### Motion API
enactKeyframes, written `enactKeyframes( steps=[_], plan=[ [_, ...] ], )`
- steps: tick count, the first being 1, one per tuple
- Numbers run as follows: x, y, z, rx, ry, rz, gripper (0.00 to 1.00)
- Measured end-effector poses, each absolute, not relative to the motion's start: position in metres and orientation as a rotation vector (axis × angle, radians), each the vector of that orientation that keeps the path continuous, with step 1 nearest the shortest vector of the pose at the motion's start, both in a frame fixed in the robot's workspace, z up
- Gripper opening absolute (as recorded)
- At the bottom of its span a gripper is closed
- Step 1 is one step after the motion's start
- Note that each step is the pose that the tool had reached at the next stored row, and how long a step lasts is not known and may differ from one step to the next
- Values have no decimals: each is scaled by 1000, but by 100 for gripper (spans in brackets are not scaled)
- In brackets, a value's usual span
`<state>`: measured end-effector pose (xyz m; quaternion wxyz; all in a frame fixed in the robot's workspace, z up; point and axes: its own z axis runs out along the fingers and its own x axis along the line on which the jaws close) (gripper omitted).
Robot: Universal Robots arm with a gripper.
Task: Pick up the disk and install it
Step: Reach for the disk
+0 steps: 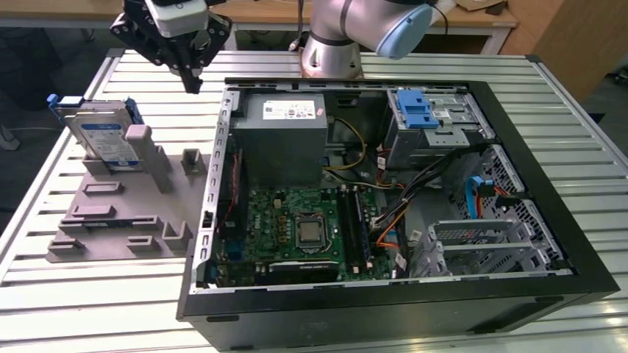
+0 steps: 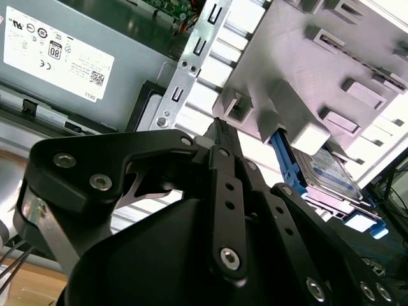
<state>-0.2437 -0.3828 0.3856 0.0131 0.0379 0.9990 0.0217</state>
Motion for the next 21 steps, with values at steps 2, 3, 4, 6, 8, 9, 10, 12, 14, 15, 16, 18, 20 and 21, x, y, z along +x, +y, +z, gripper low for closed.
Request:
enactKeyframes(
  steps=[2,3,4,6,8,9,10,12,14,15,16,18,20,21],
  plan=[
    [-244,-383,386,118,3112,68,11],
    [-245,-383,386,118,3112,68,11],
    [-245,-383,386,118,3112,68,11],
    [-246,-383,386,118,3113,68,11],
    [-248,-383,386,118,3113,68,11],
    [-248,-383,386,118,3112,68,11],
    [-249,-383,386,118,3112,68,11],
    [-251,-383,386,118,3113,68,11],
    [-252,-383,386,118,3113,68,11],
    [-252,-383,386,118,3113,68,11],
    [-253,-383,386,118,3112,68,11],
    [-254,-383,386,118,3112,68,11],
    [-255,-383,386,118,3112,68,11],
    [-255,-383,386,118,3112,68,11]
  ],
)
